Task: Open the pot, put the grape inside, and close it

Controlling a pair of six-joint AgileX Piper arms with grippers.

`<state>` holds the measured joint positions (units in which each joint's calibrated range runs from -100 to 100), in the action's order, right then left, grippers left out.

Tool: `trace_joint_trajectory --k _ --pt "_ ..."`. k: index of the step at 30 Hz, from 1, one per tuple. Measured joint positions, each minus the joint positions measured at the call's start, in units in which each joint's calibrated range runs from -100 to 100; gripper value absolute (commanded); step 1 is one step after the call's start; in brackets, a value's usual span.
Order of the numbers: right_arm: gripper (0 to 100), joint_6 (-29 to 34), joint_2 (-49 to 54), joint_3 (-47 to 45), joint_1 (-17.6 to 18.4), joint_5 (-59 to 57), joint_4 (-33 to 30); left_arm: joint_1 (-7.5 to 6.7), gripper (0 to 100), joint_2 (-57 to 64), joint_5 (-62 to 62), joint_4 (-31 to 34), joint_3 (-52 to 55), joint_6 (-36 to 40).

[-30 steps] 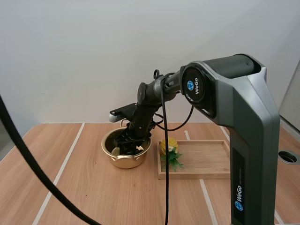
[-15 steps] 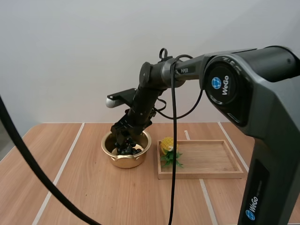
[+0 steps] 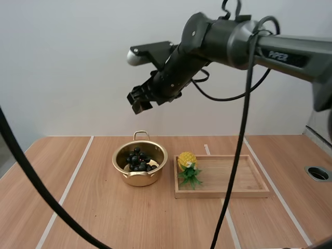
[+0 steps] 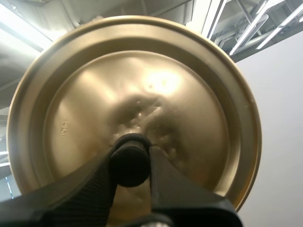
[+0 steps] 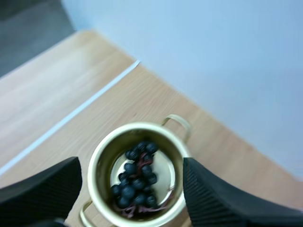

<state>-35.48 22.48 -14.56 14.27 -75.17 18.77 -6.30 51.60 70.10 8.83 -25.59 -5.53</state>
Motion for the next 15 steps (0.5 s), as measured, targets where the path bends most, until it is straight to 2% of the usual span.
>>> trace_joint_trajectory --k 10,15 --pt "100 2.44 18.59 0.00 -8.13 10.68 -4.38 0.00 0 0.00 0.00 0.00 0.00 0.00" --pt "100 5.68 25.26 0.00 -10.93 15.09 -7.75 0.00 0 0.00 -0.73 0.00 0.00 0.09"
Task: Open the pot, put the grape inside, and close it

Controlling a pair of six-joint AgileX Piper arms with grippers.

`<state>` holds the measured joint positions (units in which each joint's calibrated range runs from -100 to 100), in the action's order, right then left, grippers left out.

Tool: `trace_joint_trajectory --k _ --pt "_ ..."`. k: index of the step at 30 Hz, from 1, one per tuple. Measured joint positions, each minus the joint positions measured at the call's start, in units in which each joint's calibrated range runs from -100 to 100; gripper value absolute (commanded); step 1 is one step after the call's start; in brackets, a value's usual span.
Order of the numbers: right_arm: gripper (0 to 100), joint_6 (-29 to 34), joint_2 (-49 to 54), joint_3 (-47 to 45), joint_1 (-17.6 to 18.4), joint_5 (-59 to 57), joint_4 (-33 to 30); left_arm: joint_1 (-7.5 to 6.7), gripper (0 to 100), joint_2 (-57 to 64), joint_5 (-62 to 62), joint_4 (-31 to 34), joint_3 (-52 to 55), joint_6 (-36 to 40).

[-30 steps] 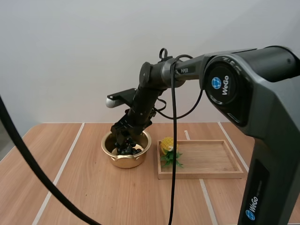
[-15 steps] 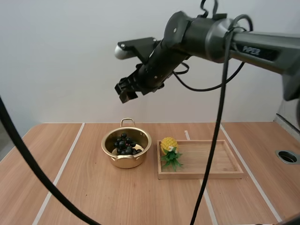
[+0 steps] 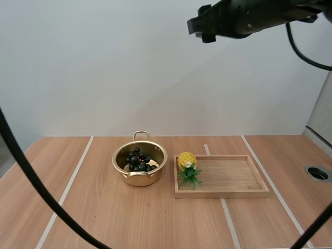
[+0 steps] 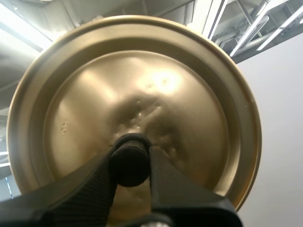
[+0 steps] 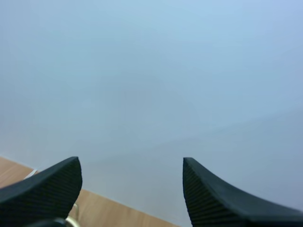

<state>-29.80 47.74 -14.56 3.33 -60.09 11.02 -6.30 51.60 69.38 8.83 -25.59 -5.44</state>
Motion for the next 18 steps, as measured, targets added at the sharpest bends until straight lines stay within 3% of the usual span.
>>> trace_joint_trajectory --k 12,13,14,16,18 --pt "100 4.49 6.46 0.00 -3.93 0.90 -5.85 0.00 0 0.00 -3.29 0.00 0.00 0.09" --pt "90 4.60 6.67 0.00 -4.14 1.40 -5.88 0.00 0 0.00 -3.68 0.00 0.00 0.09" --pt "64 4.88 6.73 0.00 -4.43 2.26 -5.99 0.00 0 0.00 -4.04 -0.14 0.00 0.09" --pt "0 5.25 7.13 0.00 -4.67 3.53 -6.09 0.00 0 0.00 -4.20 -0.41 0.00 0.09" --pt "0 5.45 7.40 0.00 -4.74 4.38 -6.23 0.00 0 0.00 -4.37 -0.59 0.00 0.09"
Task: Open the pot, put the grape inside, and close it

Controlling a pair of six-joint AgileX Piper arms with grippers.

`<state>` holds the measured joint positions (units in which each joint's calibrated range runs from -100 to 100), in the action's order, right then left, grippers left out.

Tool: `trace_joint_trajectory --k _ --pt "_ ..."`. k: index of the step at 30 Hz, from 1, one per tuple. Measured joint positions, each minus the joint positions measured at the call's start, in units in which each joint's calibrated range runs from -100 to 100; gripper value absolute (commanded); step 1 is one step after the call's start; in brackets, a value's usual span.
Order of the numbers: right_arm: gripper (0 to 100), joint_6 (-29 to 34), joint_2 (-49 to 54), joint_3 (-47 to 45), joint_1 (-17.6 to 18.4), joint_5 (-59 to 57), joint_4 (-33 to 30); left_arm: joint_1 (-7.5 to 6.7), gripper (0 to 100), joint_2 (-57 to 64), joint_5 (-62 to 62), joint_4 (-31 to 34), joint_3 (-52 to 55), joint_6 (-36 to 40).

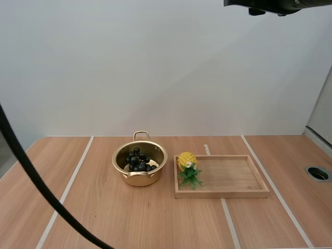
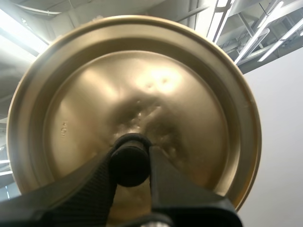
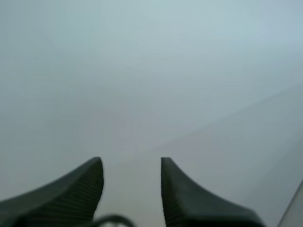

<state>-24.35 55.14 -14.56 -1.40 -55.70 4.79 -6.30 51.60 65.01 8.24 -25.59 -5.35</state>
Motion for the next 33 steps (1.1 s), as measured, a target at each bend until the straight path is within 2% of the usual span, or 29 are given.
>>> trace_joint_trajectory --k 6,16,26,33 --pt "0 0.34 0.13 0.00 -0.07 3.04 -0.13 0.00 0 -1.40 0.81 -0.91 -0.30 0.11" --pt "0 0.34 2.59 0.00 -0.07 6.94 -0.38 0.00 0 -11.87 20.06 -2.86 1.95 0.32" --pt "0 0.34 6.02 0.00 -0.07 7.69 -3.46 0.00 0 -14.54 22.59 -4.40 20.45 -3.13" --pt "0 0.34 7.93 0.00 -0.07 7.69 -3.99 0.00 0 -16.83 22.43 -11.28 32.69 -9.43"
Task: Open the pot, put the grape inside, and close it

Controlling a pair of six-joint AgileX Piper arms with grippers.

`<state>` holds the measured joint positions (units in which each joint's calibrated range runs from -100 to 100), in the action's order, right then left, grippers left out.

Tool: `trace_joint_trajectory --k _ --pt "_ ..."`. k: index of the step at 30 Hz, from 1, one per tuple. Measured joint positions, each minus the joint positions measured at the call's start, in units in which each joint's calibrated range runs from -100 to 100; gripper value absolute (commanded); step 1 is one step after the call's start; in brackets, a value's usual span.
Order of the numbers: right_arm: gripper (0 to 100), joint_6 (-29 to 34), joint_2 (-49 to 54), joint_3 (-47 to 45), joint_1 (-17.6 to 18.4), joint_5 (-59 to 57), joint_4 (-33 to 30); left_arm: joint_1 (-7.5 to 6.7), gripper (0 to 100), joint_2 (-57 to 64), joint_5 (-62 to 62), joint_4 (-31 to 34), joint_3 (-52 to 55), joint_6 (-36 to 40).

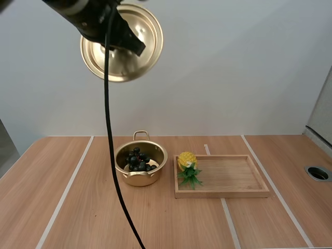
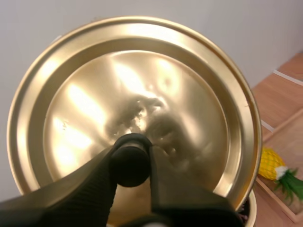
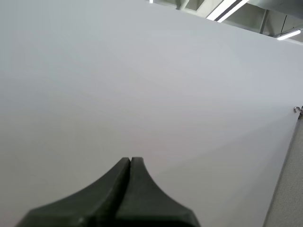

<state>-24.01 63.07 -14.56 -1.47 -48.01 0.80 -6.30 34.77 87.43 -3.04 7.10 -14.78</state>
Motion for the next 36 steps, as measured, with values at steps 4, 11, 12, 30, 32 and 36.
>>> trace_joint_trajectory --k 4,11,12,30,32,36 --pt "0 0.00 0.39 0.00 0.00 0.00 -0.31 0.00 0 -2.60 0.41 -1.39 3.13 -2.17" --pt "0 0.00 0.39 0.00 0.00 -1.82 -0.34 0.00 0 -10.94 4.04 -1.64 4.77 -4.88" --pt "0 0.00 0.39 0.00 0.00 -2.29 -0.80 0.00 0 -12.44 4.93 -1.79 4.77 -5.28" --pt "0 0.00 0.39 0.00 0.00 -4.33 -3.62 0.00 0 -30.26 12.47 -5.21 4.88 -12.39" --pt "0 0.00 0.39 0.00 0.00 -4.94 -3.75 0.00 0 -31.27 12.47 -5.18 5.22 -12.87" --pt "0 0.00 0.39 0.00 0.00 -5.85 -3.87 0.00 0 -32.74 12.47 -5.18 6.29 -13.53"
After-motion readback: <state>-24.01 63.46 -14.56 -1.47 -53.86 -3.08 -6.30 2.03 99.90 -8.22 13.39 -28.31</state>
